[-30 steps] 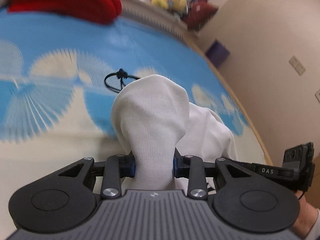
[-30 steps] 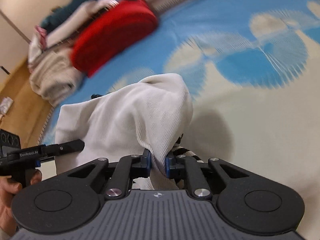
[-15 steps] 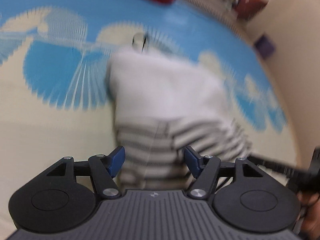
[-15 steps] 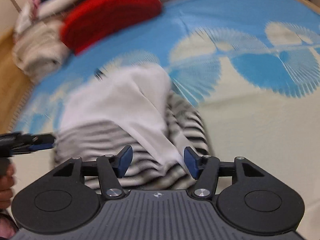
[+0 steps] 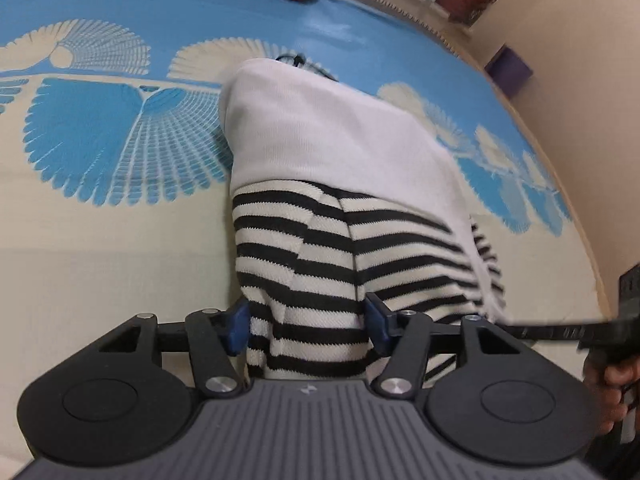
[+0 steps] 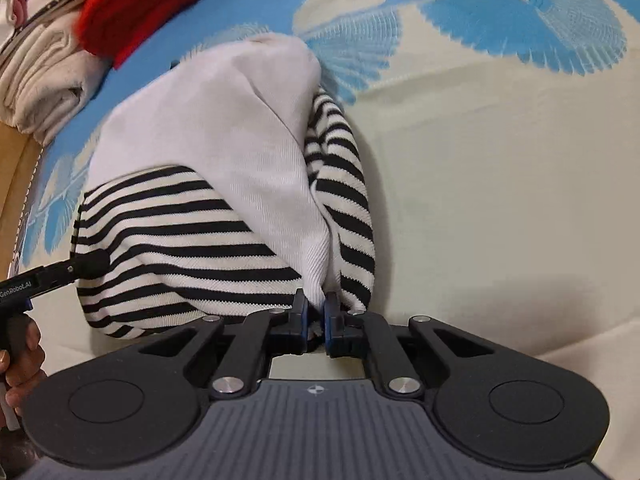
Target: Fold small clothes
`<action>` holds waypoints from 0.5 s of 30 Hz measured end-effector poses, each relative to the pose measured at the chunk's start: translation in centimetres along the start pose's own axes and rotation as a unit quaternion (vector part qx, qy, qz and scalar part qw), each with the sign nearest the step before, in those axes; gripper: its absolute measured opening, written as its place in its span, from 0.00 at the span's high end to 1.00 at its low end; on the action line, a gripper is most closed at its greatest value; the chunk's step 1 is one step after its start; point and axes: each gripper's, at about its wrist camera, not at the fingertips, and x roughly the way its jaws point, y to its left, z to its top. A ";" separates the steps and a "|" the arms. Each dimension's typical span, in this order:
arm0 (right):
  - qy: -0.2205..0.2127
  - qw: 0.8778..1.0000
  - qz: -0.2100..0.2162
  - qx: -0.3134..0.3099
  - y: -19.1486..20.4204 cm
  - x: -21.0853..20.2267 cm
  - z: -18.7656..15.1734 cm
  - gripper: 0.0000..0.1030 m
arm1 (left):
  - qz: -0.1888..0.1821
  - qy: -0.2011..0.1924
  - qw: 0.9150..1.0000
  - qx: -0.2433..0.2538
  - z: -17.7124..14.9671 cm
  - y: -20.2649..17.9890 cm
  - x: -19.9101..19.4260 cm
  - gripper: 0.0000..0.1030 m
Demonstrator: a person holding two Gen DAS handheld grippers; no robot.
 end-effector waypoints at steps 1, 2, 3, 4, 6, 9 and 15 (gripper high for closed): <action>-0.020 1.000 -0.007 -0.005 0.1 -0.5 0.2 0.89 | 0.001 -0.004 1.000 0.007 -0.1 -0.2 -0.6 0.39; -0.040 0.999 -0.012 -0.012 0.4 -1.1 0.3 0.85 | 0.005 -0.012 1.000 0.015 -0.2 -0.4 -1.4 0.39; -0.058 0.998 -0.011 -0.019 0.6 -1.6 0.5 0.84 | 0.006 -0.019 1.000 0.019 -0.3 -0.4 -1.9 0.40; -0.065 0.998 -0.005 -0.024 0.7 -1.7 0.6 0.84 | 0.007 -0.021 1.000 0.020 -0.5 -0.5 -1.9 0.41; -0.043 0.998 -0.016 -0.042 0.3 -0.5 0.7 0.84 | 0.016 -0.002 1.000 0.026 -1.3 -0.2 -0.7 0.40; -0.010 0.997 -0.061 -0.044 -0.6 0.8 0.5 0.69 | 0.036 0.006 0.999 0.021 -2.1 -0.6 -0.5 0.41; -0.120 0.983 -0.108 -0.085 1.9 -6.4 -0.9 0.48 | 0.161 -0.046 0.980 0.104 -2.3 -6.1 -7.1 0.31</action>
